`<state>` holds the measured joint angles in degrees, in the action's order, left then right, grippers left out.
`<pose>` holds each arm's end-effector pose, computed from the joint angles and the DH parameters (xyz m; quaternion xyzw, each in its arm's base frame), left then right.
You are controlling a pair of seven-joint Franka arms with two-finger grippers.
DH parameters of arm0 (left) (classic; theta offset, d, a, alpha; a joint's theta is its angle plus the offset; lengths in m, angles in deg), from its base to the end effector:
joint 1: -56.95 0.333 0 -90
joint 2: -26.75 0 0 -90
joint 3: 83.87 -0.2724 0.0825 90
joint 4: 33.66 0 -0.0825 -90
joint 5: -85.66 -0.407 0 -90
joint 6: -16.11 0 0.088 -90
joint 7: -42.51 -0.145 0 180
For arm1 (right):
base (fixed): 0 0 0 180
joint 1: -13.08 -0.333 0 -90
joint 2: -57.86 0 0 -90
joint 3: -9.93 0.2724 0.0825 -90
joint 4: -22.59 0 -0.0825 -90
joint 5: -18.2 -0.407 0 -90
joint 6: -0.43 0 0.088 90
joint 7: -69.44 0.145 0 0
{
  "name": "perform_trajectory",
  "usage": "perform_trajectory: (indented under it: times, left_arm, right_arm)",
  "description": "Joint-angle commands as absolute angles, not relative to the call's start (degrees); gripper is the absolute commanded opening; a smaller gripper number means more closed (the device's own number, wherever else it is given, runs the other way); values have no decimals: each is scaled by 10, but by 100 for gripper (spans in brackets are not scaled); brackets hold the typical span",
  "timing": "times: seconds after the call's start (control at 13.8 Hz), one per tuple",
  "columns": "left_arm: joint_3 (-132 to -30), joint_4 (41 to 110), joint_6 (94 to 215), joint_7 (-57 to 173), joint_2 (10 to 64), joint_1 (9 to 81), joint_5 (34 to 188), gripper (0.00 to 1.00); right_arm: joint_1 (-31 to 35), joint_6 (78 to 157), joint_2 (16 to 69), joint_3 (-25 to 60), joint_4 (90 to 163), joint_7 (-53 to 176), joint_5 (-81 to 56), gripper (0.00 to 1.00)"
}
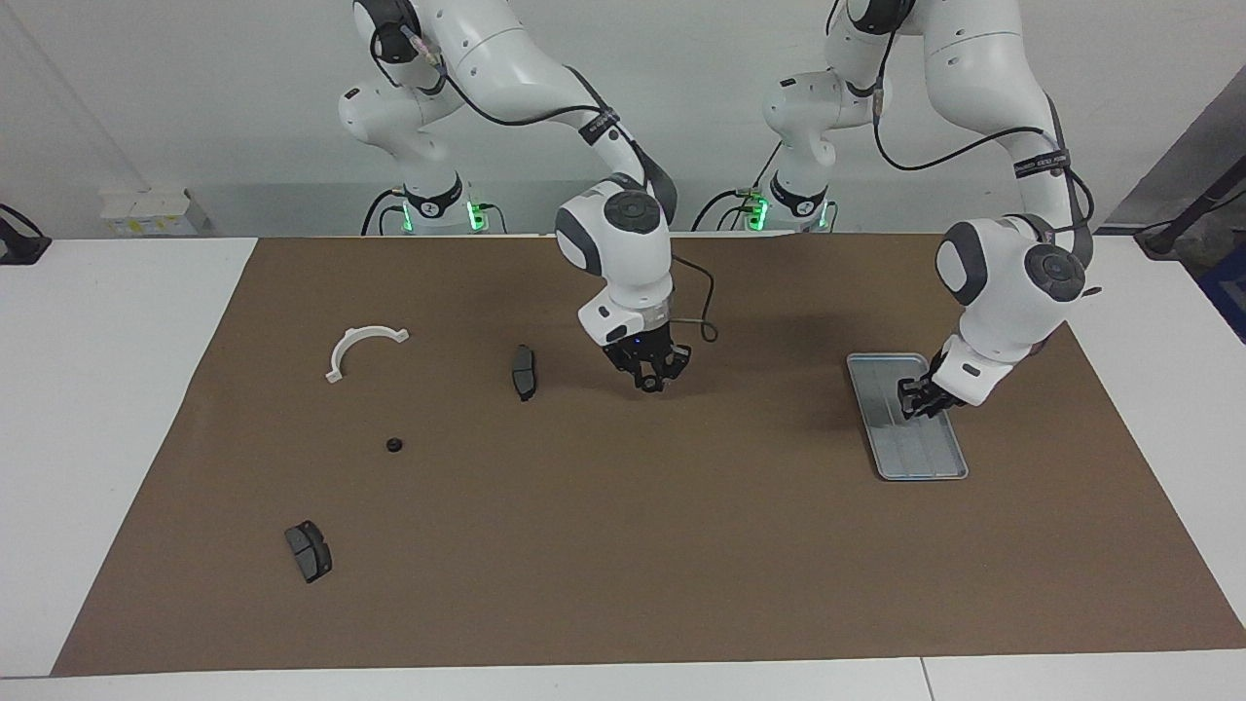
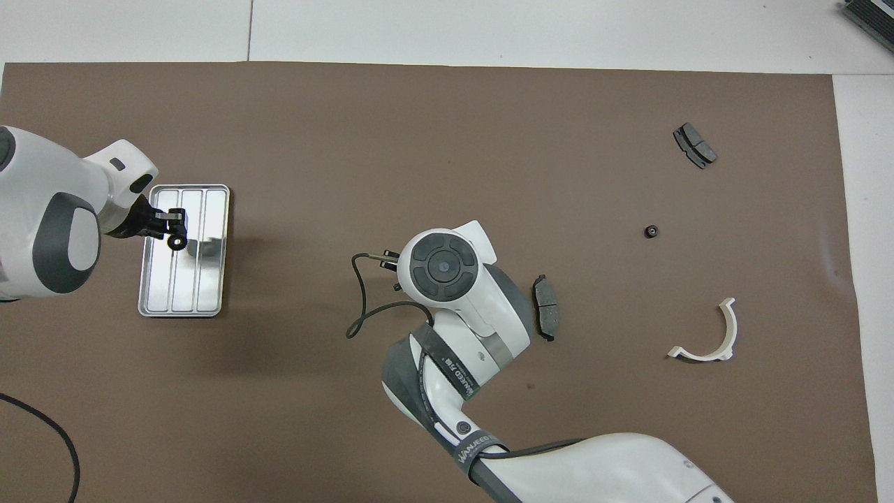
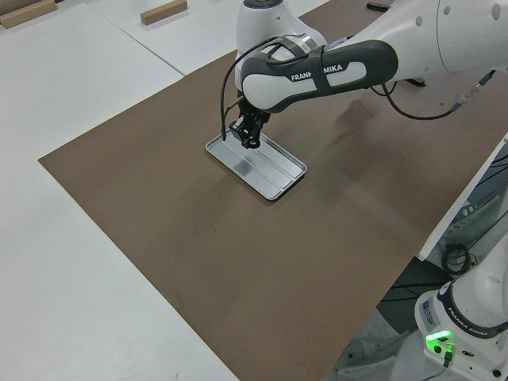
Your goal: Pick bearing gear from pile to tray
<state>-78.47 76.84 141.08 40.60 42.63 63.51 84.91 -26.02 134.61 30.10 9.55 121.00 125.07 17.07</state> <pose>0.6149 0.0134 0.2511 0.9999 -0.0087 -0.0114 0.0079 0.5334 0.4290 0.2307 -0.9858 0.1525 -0.0431 0.0553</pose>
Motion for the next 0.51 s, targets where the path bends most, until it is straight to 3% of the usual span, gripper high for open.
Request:
perform_trajectory:
  times: [0.0, 0.14, 0.29, 0.36, 0.43]
  left_arm:
    - [-780, 786, 1408, 393, 404, 635, 858, 100]
    - [-775, 780, 1415, 401, 406, 630, 858, 100]
    - [-774, 763, 1414, 446, 408, 594, 858, 100]
    - [-774, 762, 1417, 486, 408, 574, 858, 100]
    - [-775, 762, 1423, 532, 408, 543, 858, 100]
  right_arm:
    - [-272, 1338, 270, 95, 1179, 1268, 186, 0]
    - [-272, 1338, 270, 95, 1181, 1267, 189, 0]
    - [-273, 1324, 273, 94, 1187, 1265, 198, 73]
    - [-271, 1315, 273, 94, 1182, 1265, 211, 90]
    - [-267, 1310, 274, 94, 1180, 1264, 214, 100]
